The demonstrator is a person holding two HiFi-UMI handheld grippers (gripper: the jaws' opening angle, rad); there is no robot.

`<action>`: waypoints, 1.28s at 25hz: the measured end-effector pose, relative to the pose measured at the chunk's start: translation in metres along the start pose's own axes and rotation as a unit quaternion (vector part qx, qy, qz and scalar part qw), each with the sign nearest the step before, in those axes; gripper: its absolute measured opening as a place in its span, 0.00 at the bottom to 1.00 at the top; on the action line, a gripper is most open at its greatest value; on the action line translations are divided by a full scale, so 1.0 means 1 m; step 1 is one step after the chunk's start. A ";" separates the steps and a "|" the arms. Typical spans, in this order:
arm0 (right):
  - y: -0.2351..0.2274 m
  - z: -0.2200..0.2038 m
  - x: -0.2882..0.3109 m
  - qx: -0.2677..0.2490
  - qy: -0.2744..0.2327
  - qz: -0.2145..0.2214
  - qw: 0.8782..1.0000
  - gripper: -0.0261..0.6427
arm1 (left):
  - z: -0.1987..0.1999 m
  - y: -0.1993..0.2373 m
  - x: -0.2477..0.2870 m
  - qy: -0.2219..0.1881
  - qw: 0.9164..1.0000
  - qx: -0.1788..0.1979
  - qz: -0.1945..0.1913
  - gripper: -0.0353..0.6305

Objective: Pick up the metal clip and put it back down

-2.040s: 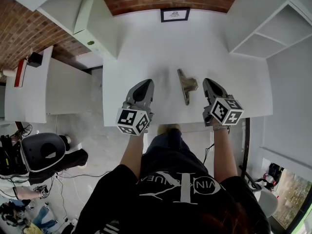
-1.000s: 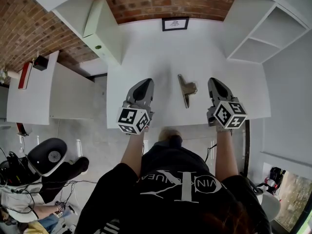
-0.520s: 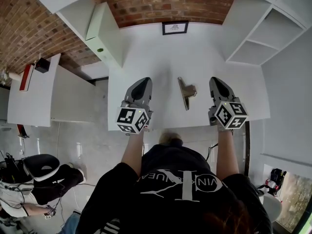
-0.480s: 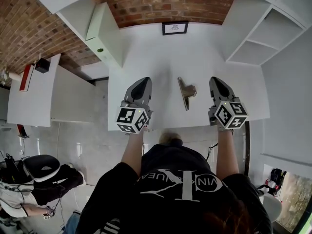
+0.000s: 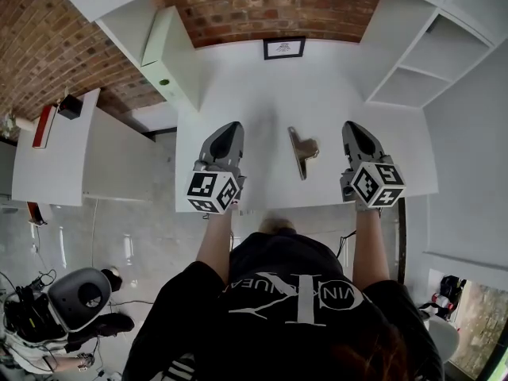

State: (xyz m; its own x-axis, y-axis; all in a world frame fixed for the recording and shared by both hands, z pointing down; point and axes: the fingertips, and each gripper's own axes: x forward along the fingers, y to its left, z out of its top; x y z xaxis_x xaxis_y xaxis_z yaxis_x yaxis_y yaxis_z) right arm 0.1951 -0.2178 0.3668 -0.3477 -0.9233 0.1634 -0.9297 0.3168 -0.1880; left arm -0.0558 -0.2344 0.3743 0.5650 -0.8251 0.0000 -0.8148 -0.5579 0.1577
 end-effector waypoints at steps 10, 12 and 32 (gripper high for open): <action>0.004 0.011 -0.004 -0.008 -0.016 0.002 1.000 0.06 | 0.012 0.002 -0.004 -0.010 1.000 0.005 0.006 0.07; 0.005 0.015 -0.004 -0.010 -0.021 0.003 1.000 0.06 | 0.015 0.003 -0.003 -0.014 1.000 0.006 0.007 0.07; 0.008 0.026 -0.005 -0.019 -0.033 0.005 0.999 0.06 | 0.029 0.004 -0.007 -0.023 1.000 0.015 0.007 0.07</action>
State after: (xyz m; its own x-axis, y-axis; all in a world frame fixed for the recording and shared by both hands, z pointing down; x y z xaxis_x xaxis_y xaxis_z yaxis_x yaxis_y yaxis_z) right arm 0.1929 -0.2160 0.3391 -0.3499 -0.9317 0.0977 -0.9305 0.3336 -0.1516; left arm -0.0672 -0.2332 0.3463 0.5475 -0.8357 -0.0430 -0.8266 -0.5481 0.1277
